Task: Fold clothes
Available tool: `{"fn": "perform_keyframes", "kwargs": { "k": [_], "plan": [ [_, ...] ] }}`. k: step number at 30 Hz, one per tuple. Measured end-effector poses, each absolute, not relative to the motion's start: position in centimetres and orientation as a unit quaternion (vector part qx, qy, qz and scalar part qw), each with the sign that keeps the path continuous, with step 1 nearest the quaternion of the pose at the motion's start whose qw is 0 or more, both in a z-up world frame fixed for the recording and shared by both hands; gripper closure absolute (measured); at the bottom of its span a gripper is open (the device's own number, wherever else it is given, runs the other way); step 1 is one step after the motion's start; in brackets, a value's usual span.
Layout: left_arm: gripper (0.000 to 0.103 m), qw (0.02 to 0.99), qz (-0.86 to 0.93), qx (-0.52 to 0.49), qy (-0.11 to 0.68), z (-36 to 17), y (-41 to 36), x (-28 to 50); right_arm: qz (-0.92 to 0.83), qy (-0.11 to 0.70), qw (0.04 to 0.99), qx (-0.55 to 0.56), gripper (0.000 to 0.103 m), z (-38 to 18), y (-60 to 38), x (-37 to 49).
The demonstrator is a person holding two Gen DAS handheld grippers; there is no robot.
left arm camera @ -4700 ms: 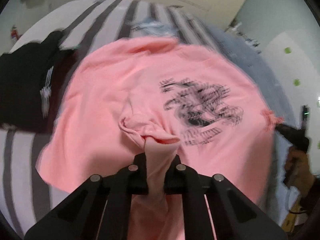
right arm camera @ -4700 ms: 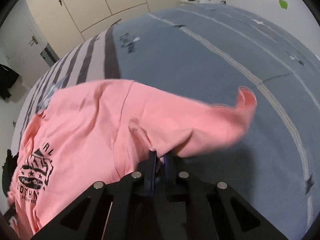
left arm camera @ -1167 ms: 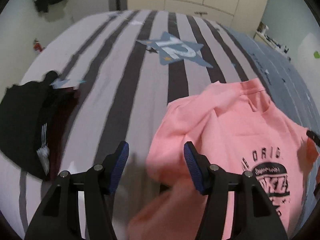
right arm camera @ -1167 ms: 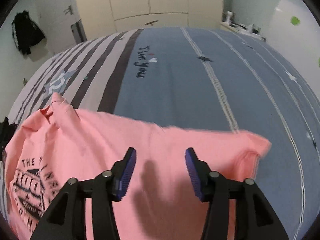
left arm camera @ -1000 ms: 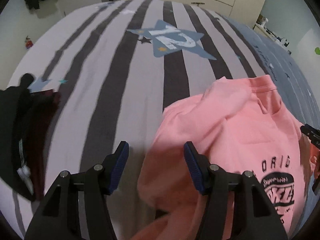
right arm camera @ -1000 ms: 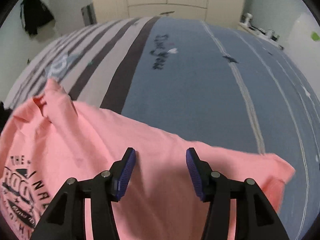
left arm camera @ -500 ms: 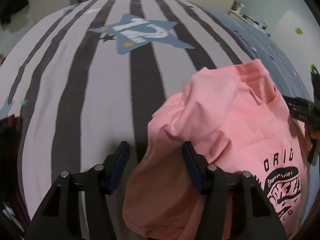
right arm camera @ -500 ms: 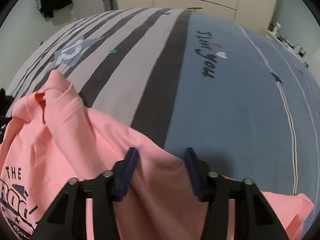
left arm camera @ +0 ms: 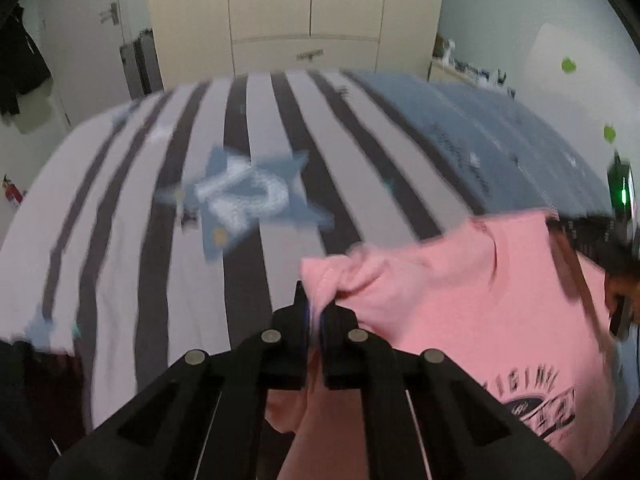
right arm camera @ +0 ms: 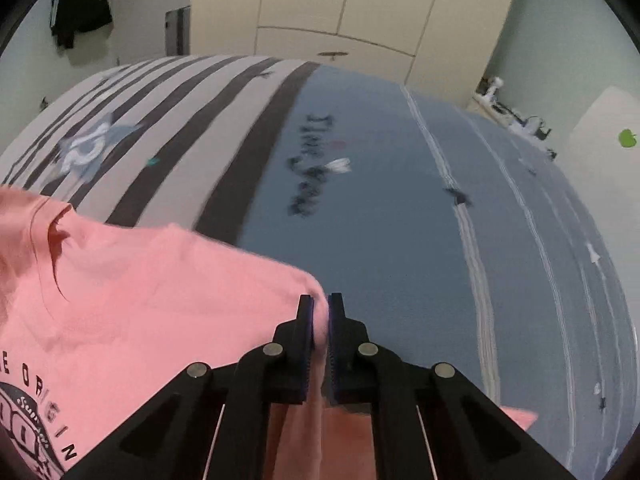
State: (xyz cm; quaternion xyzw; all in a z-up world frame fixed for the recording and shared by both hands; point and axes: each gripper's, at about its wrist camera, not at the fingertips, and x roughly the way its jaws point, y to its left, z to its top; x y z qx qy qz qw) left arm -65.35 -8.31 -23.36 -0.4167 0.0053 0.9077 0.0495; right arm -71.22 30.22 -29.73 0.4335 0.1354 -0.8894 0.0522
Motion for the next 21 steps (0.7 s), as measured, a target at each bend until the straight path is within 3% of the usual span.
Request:
{"fn": "perform_keyframes", "kwargs": {
  "k": [5, 10, 13, 17, 20, 21],
  "plan": [
    [0.1, 0.015, 0.902, -0.429, 0.036, -23.3, -7.9, -69.0, -0.897, 0.115, 0.001, 0.426, 0.097, -28.8, 33.9, -72.7],
    [0.099, -0.027, 0.863, -0.502, 0.05, -28.9, -8.8, -71.0, -0.887, 0.138, 0.007, 0.44, 0.097, -30.6, 32.7, -74.4],
    [0.096, -0.043, 0.833, -0.55, 0.032, -32.5, -9.8, -71.5, -0.876, 0.168, 0.007, 0.452, 0.097, -32.4, 31.7, -75.3],
    [0.094, -0.041, 0.84, -0.541, -0.005, -32.7, -10.6, -71.5, -0.867, 0.16, 0.008, 0.472, 0.097, -33.7, 32.1, -75.5],
    [0.088, -0.024, 0.85, -0.523, -0.056, -31.4, -12.0, -70.9, -0.861, 0.149, 0.01, 0.487, 0.095, -34.6, 32.5, -75.6],
    [0.08, -0.017, 0.855, -0.514, -0.07, -30.9, -12.4, -70.6, -0.86, 0.139, 0.012, 0.492, 0.095, -34.6, 32.8, -75.6]
  ]
}}
